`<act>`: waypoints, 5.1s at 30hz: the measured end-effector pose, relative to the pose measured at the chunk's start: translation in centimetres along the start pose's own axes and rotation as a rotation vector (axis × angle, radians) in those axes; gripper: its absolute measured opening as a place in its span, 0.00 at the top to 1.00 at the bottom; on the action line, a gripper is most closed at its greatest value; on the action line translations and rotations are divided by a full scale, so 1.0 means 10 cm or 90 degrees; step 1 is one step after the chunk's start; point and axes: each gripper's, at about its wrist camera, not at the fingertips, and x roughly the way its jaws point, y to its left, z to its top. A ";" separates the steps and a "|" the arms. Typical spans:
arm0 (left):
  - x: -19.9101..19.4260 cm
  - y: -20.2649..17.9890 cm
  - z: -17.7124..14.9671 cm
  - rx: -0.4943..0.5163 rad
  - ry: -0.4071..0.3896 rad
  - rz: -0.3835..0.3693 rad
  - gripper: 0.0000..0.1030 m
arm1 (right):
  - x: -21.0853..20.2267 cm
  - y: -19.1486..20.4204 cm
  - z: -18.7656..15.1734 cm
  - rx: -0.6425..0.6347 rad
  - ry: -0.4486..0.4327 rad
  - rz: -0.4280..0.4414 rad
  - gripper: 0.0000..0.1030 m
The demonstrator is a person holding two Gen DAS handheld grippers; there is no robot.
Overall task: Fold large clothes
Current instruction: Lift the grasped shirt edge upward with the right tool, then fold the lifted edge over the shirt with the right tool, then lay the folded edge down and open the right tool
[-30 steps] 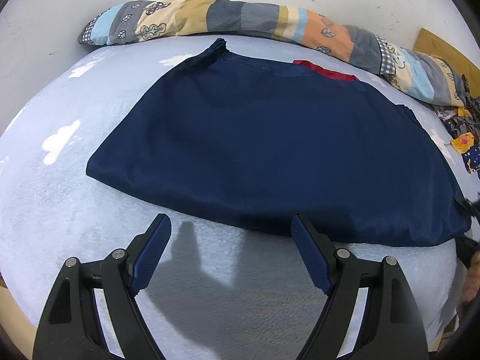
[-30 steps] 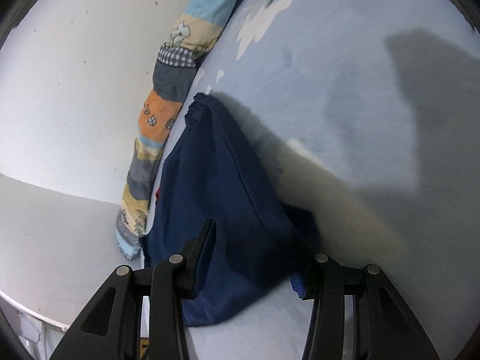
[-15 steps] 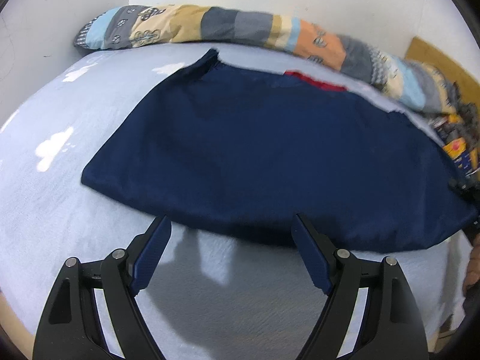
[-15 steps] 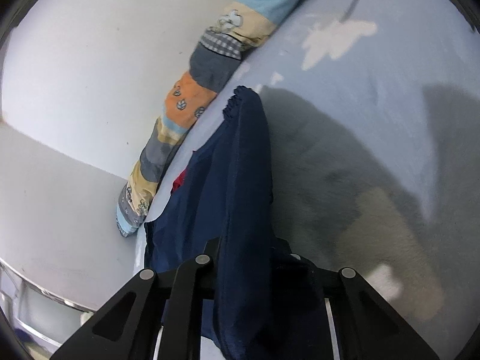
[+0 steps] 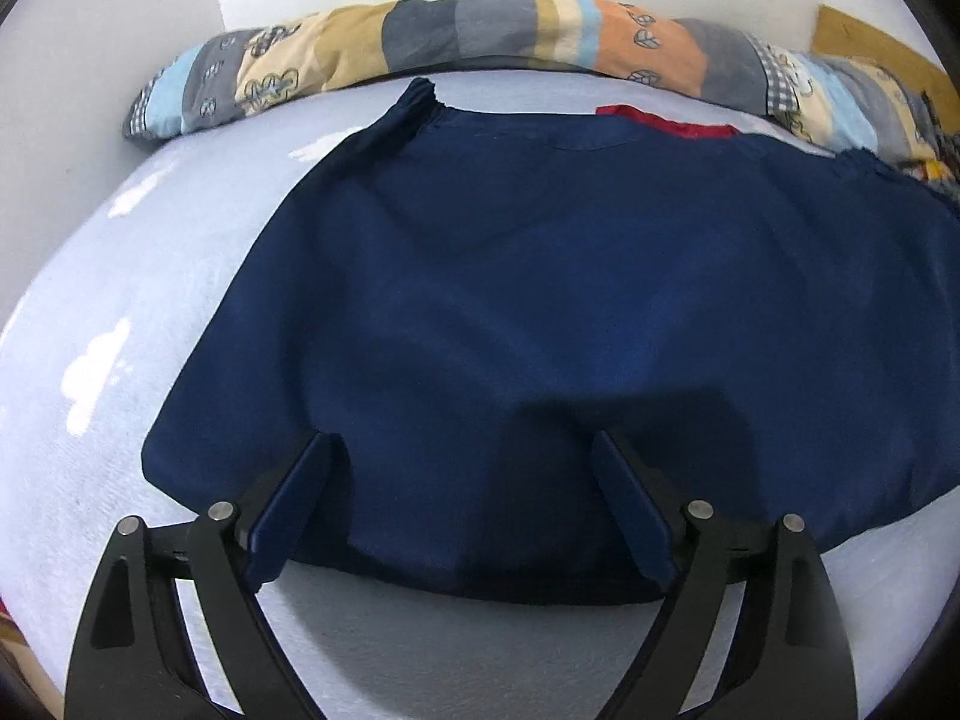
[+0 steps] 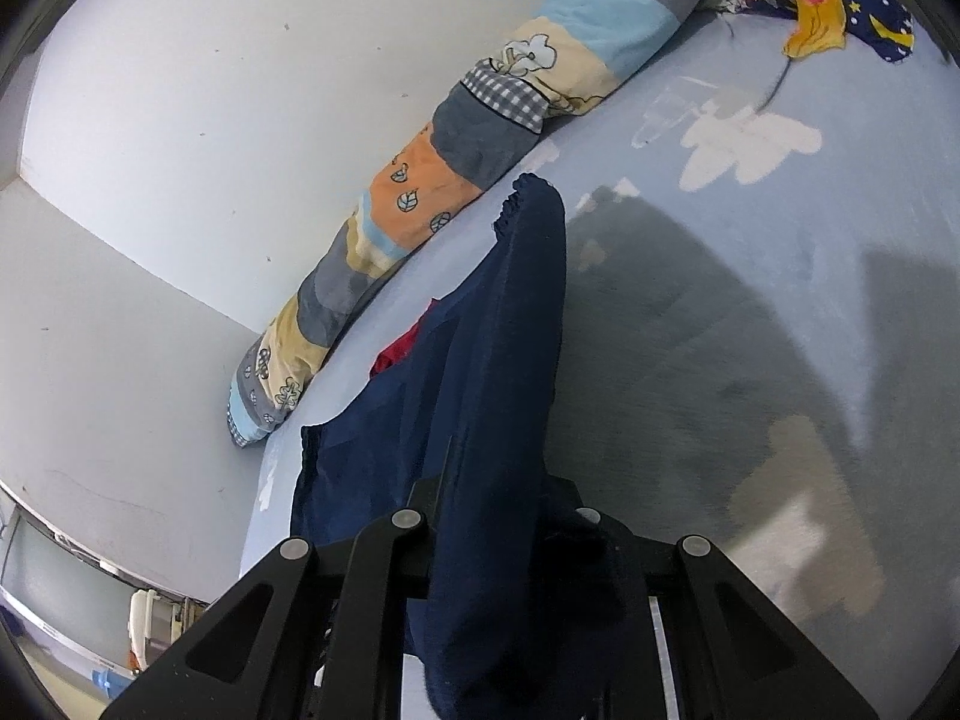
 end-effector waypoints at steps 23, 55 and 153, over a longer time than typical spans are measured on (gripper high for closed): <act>-0.09 0.34 0.10 -0.011 -0.011 -0.046 0.13 | 0.00 0.73 0.02 -0.070 0.003 -0.057 0.83; -0.46 2.44 0.15 -0.264 -0.037 0.045 0.11 | 2.69 3.38 -2.17 -0.478 0.134 -0.326 0.83; -0.29 1.17 0.47 -0.069 0.022 -0.132 0.08 | 1.19 2.37 -1.46 -0.168 0.188 -0.058 0.13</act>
